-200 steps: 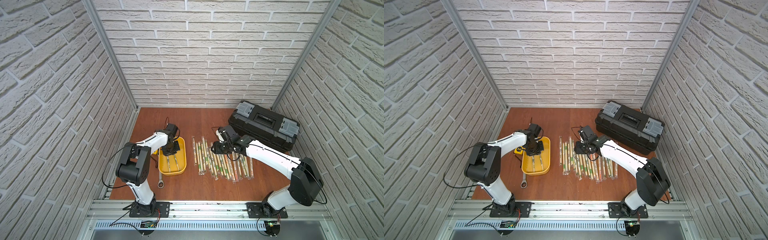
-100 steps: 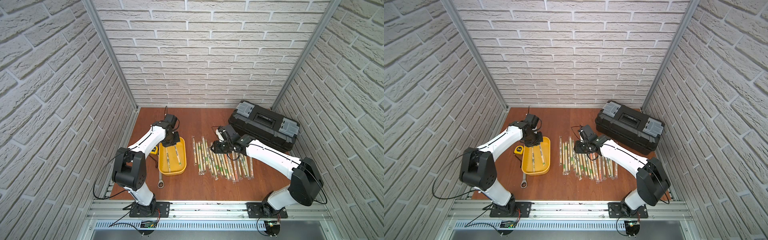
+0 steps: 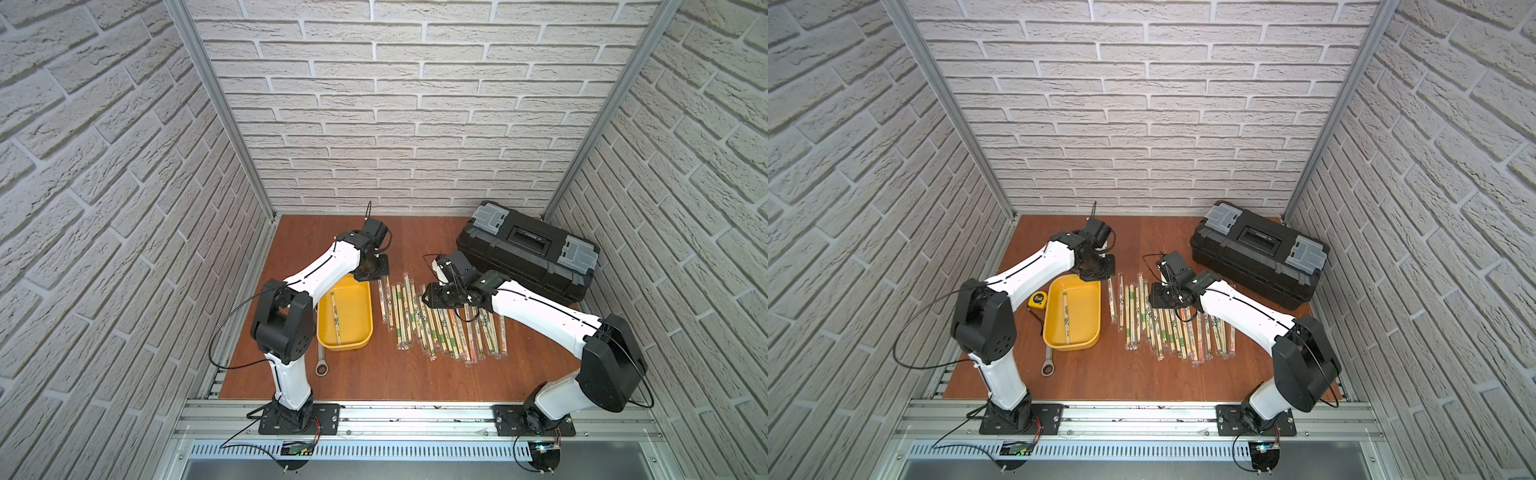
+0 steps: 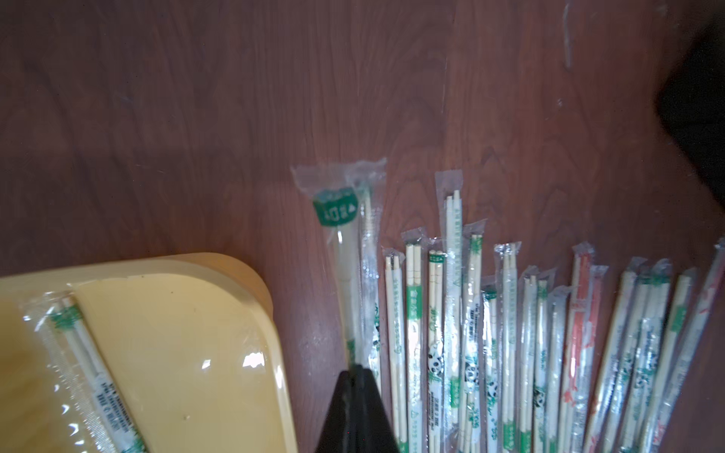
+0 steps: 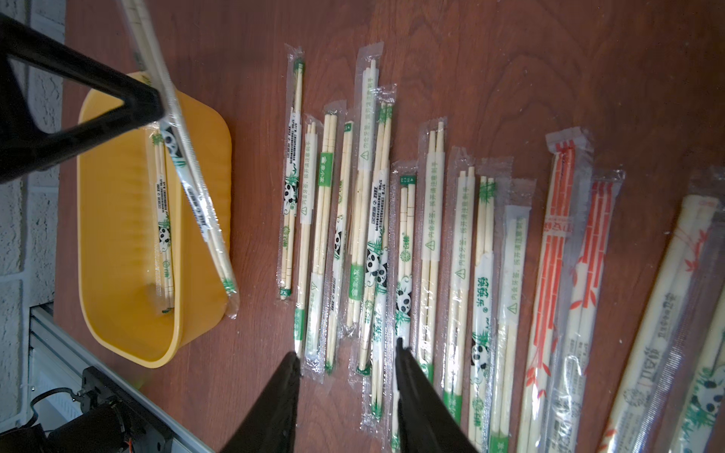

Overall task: Take the paired disposable chopsticks out of the storage box
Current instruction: Place the paired disposable chopsticks at the center of the board.

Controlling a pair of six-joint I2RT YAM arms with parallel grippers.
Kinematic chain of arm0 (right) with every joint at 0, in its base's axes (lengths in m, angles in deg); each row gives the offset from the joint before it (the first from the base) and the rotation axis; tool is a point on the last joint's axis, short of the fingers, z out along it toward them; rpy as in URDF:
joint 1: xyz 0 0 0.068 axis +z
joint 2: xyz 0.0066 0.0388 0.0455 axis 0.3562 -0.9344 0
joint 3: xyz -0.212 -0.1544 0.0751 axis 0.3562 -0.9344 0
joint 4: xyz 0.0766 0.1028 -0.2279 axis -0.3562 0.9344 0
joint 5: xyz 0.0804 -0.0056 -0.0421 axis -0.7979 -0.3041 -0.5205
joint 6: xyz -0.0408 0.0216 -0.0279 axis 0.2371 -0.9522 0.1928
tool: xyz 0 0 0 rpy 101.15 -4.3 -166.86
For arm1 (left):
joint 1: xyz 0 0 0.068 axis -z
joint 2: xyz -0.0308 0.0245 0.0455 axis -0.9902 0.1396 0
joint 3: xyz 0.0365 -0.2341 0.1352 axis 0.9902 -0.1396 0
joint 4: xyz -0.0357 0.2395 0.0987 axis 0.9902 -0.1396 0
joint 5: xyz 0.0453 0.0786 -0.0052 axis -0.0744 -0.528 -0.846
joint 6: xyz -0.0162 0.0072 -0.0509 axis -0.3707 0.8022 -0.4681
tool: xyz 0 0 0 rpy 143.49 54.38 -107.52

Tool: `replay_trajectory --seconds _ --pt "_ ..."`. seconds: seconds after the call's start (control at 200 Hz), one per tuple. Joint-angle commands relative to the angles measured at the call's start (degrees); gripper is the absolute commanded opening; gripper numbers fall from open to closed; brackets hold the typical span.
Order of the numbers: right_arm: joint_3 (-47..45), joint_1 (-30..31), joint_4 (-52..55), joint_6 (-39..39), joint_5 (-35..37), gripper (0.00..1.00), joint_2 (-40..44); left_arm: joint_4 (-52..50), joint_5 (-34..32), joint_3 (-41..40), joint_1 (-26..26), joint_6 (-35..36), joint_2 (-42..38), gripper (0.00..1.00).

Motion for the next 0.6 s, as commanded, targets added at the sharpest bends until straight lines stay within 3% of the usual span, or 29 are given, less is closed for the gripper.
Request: replay_trajectory --seconds 0.0,0.1,0.25,0.31,0.465,0.595 --pt "-1.57 -0.40 -0.86 0.62 0.99 0.42 2.73 1.54 0.30 -0.03 0.11 -1.15 2.49 0.00" --pt "-2.25 -0.49 -0.82 0.59 1.32 0.42 3.40 2.47 0.14 -0.70 0.10 -1.15 4.22 0.03" --pt "-2.49 -0.67 -0.73 0.52 1.22 0.42 3.64 2.94 -0.13 -0.34 0.09 -0.87 5.81 0.30" --pt "-2.49 -0.64 -0.73 0.51 1.21 0.42 3.71 2.82 0.02 0.43 0.10 -0.77 5.61 0.36" --pt "-2.22 -0.76 -0.73 0.48 0.99 0.42 3.43 2.05 -1.01 2.03 0.04 -0.37 2.48 0.40" --pt "-2.14 -0.71 -0.91 0.52 0.82 0.42 3.27 1.26 -3.11 -1.71 -1.01 -0.71 -3.33 0.42"
